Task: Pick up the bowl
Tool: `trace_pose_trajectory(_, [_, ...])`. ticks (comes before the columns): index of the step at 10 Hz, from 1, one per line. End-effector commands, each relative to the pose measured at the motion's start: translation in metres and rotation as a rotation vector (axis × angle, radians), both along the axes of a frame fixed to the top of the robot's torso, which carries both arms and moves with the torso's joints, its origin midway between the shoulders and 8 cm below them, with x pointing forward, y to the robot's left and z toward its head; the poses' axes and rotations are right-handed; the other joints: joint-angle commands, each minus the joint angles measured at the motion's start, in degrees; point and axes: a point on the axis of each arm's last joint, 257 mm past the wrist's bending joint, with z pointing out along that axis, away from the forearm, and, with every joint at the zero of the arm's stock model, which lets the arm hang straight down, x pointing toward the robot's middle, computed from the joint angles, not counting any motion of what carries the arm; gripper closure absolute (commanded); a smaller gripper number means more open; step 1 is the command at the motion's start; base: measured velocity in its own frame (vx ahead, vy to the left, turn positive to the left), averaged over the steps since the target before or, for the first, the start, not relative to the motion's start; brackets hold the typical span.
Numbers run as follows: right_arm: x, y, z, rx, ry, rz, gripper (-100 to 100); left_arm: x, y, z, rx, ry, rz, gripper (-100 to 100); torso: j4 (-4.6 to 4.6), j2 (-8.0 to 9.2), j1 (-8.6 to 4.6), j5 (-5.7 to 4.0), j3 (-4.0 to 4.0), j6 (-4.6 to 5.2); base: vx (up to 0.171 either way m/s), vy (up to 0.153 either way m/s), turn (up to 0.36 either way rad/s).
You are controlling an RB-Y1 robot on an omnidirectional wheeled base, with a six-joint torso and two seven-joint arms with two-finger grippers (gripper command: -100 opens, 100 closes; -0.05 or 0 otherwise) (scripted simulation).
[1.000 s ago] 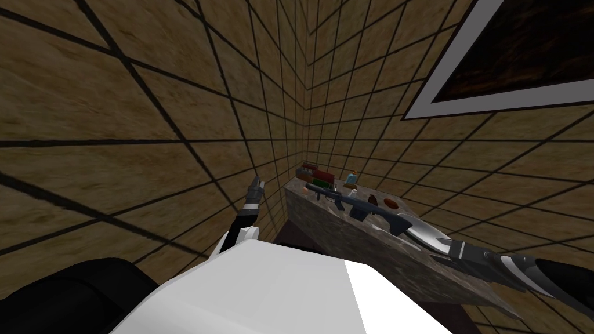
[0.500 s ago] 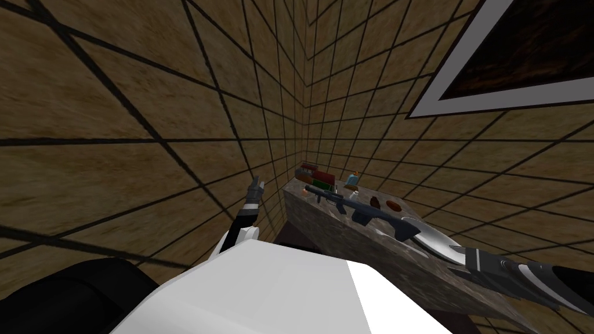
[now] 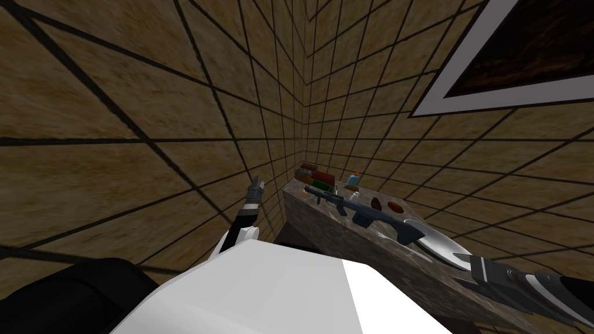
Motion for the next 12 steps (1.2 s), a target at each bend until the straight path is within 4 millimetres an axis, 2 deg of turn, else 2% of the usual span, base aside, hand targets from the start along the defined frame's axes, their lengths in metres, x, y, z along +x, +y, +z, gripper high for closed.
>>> trace_pose_trajectory(1, [0.0, 0.0, 0.0, 0.0, 0.0, 0.0, 0, 0.0, 0.0, 0.0, 0.0, 0.0, 0.0, 0, 0.0, 0.0, 0.0, 0.0, 0.0, 0.0, 0.0, 0.0, 0.0])
trace_pose_trajectory(2, [-0.005, -0.003, -0.005, 0.0, 0.0, -0.03, -100, 0.0, 0.0, 0.0, 0.0, 0.0, 0.0, 0, 0.01, 0.04, 0.0, 0.0, 0.03, 0.0, -0.042, -0.027, 0.138])
trace_pose_trajectory(6, [-0.025, -0.012, -0.02, -0.001, 0.002, -0.133, -100, 0.0, 0.0, 0.0, 0.0, 0.0, 0.0, 0, 0.09, 0.39, -0.12, -0.03, 0.22, -0.04, -0.1, -0.037, 0.277])
trace_pose_trajectory(7, [-0.019, -0.011, -0.018, -0.001, 0.001, -0.111, -100, 0.0, 0.0, 0.0, 0.0, 0.0, 0.0, 0, 0.11, 0.48, -0.12, -0.04, 0.28, -0.02, -0.063, -0.015, 0.05])
trace_pose_trajectory(8, [-0.02, -0.011, -0.018, -0.001, 0.001, -0.117, 100, 0.0, 0.0, 0.0, 0.0, 0.0, 0.0, 0, 0.1, 0.34, -0.09, -0.02, 0.21, 0.05, -0.009, -0.003, -0.011])
trace_pose_trajectory(12, [-0.018, -0.013, -0.016, -0.008, -0.002, -0.114, 100, 0.0, 0.0, 0.0, 0.0, 0.0, 0.0, 0, 0.0, 0.12, 0.04, -0.12, 0.06, 0.1, 0.0, -0.003, 0.003])
